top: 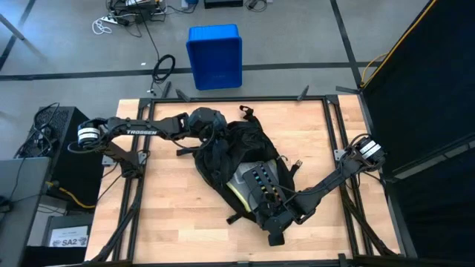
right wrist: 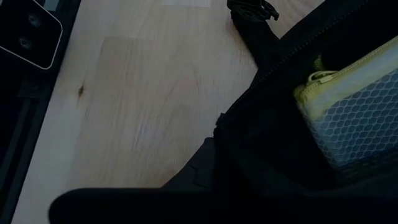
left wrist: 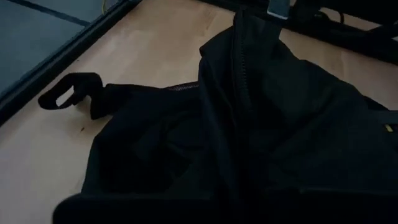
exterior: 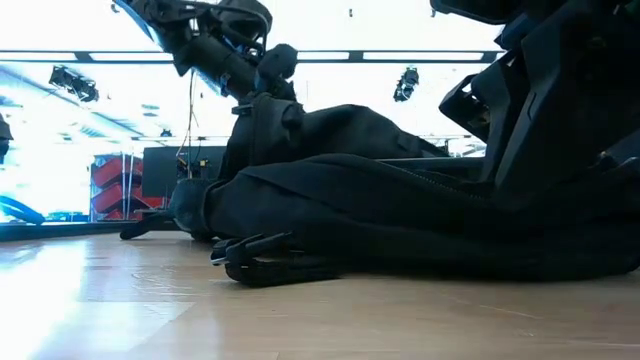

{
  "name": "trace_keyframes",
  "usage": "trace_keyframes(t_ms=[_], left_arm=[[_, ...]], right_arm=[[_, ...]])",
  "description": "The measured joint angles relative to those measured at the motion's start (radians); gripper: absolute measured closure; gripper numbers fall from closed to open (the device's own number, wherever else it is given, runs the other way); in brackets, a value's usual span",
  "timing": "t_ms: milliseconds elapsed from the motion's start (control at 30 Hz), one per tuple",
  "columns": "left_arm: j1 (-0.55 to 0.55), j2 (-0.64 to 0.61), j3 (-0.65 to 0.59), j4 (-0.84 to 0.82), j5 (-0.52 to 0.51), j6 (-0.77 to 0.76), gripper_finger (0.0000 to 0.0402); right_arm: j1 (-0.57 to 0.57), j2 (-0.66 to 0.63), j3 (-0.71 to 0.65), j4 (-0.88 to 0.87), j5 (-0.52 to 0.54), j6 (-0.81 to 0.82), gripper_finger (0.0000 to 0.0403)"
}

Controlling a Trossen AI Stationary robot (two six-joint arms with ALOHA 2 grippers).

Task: Unpack backpack
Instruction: Open the black backpack

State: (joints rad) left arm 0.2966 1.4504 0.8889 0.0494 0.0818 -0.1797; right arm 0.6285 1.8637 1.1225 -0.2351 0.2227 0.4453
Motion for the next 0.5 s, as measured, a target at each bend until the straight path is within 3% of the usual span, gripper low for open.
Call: trace_keyframes(t_ms=[200,500], left_arm=[[0.052,-0.058,-0.122,0.18,0.078,-0.051,0.0401],[0.104,-0.133,-0.346,0.382,0.087,-0.142,0.0401]], right_arm=[[0.0,0.0,0.0,0.0,-0.002,0.006,0.0403],[0.0,0.0,-0.001,-0.002,-0.002,0.006,0.0403]])
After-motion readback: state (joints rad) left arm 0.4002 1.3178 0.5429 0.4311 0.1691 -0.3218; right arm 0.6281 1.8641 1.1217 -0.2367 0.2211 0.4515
